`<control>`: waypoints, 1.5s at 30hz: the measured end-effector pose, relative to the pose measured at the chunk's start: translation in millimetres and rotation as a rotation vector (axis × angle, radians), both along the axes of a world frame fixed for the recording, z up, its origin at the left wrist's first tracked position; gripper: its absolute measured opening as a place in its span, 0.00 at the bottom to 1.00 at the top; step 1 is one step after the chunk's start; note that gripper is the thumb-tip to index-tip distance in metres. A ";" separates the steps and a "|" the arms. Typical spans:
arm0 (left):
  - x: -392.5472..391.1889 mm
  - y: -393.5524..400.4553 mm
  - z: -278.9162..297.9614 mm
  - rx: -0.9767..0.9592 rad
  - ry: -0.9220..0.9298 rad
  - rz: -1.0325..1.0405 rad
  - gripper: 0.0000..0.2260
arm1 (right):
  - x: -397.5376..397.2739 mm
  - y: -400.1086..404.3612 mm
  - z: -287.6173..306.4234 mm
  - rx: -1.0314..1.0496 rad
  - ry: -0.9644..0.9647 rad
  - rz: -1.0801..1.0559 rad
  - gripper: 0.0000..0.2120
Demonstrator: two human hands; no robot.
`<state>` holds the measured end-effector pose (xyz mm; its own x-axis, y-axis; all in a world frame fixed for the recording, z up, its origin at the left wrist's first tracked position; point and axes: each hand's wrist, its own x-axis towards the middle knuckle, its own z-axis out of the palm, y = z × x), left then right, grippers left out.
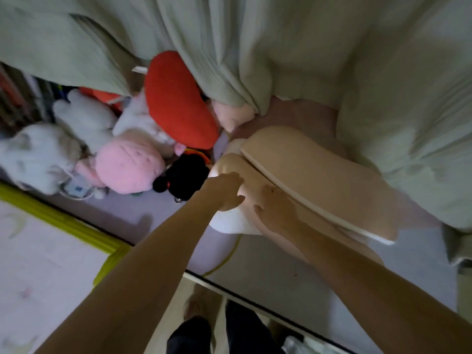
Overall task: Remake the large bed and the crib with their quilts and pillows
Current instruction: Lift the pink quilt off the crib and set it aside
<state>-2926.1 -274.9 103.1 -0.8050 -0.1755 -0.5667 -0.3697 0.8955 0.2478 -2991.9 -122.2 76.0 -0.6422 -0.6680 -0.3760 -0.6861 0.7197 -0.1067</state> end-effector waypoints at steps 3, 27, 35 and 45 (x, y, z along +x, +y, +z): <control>58.2 -27.7 20.7 -0.002 -0.007 0.158 0.22 | 22.2 -51.8 18.0 -0.029 -0.089 0.169 0.21; 902.3 -51.6 92.6 -0.140 -0.158 1.270 0.22 | 731.4 -230.2 90.5 0.079 -0.251 1.234 0.14; 941.5 -133.2 71.7 -0.109 -0.047 1.432 0.26 | 775.0 -336.7 58.7 0.042 -0.322 1.007 0.05; 958.0 -297.5 40.8 0.082 0.068 1.487 0.31 | 815.2 -457.1 27.6 0.077 -0.325 0.721 0.30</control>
<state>-1968.1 -572.4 144.0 0.0532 -0.8092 -0.5851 -0.8950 -0.2985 0.3314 -2176.8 -579.4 103.5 0.0887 -0.8420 -0.5322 -0.9287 0.1233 -0.3498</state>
